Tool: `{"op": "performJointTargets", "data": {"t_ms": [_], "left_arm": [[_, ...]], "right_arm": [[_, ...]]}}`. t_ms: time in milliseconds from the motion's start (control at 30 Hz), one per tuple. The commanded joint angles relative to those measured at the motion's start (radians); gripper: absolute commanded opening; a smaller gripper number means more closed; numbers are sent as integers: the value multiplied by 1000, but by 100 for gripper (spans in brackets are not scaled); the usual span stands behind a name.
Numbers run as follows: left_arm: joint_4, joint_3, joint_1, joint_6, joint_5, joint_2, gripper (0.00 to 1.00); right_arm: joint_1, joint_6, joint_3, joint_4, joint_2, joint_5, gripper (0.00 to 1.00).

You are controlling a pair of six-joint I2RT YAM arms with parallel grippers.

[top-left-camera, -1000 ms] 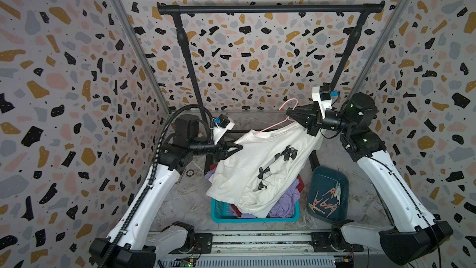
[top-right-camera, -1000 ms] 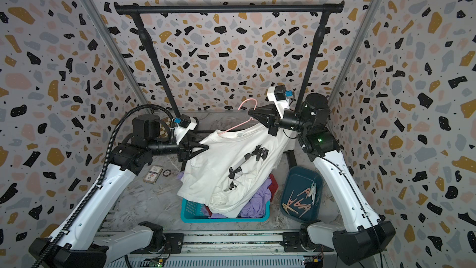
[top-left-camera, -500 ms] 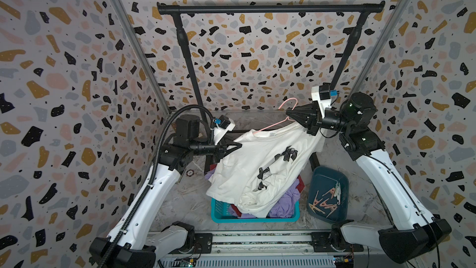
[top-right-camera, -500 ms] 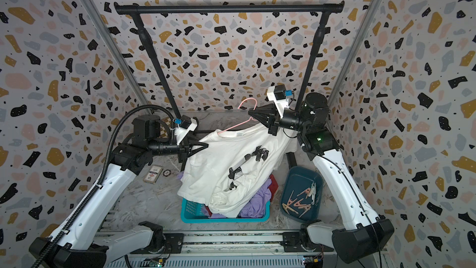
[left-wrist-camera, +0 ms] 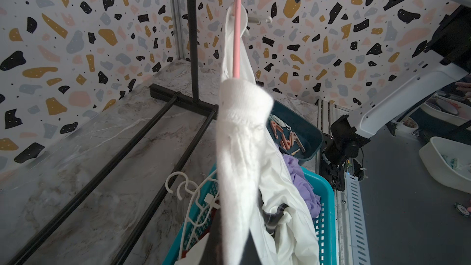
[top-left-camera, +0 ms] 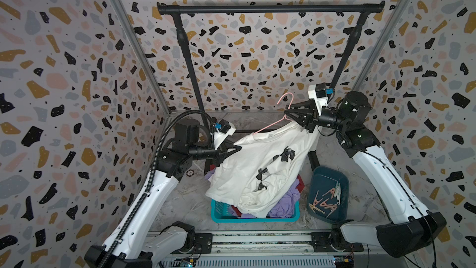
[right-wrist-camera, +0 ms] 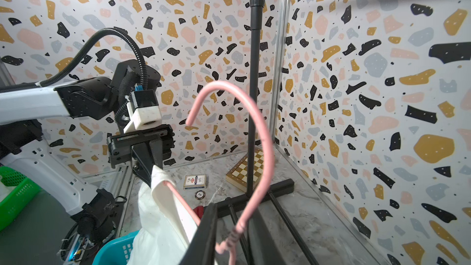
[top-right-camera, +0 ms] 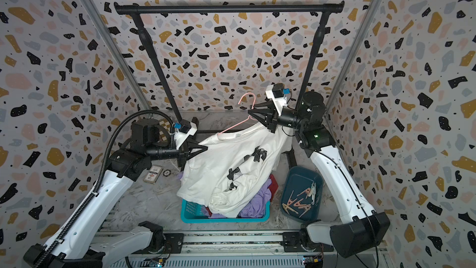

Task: Use clothespins to secure the t-shirt on both sides of the hanger
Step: Adjust the hanger.

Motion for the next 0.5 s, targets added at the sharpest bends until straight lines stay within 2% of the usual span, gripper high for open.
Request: {"op": "performJointTargets", "data": {"t_ms": [0,200,333,467], "left_arm": [[32,-2,-8,-20,-20,-29,0],[65,-18,-13,-87,-81,-91,0],[44,-13,-13,-105,-104,-94,0],[40,-24,-18,-126,-100,-92,0]], "right_arm": [[0,-9,18,25,-15,-4,37],[7,-22,8,-34,-41,52,79],[11,12,-28,-84,-94,217,92],[9,84,-80,-190,-174,479,94]]}}
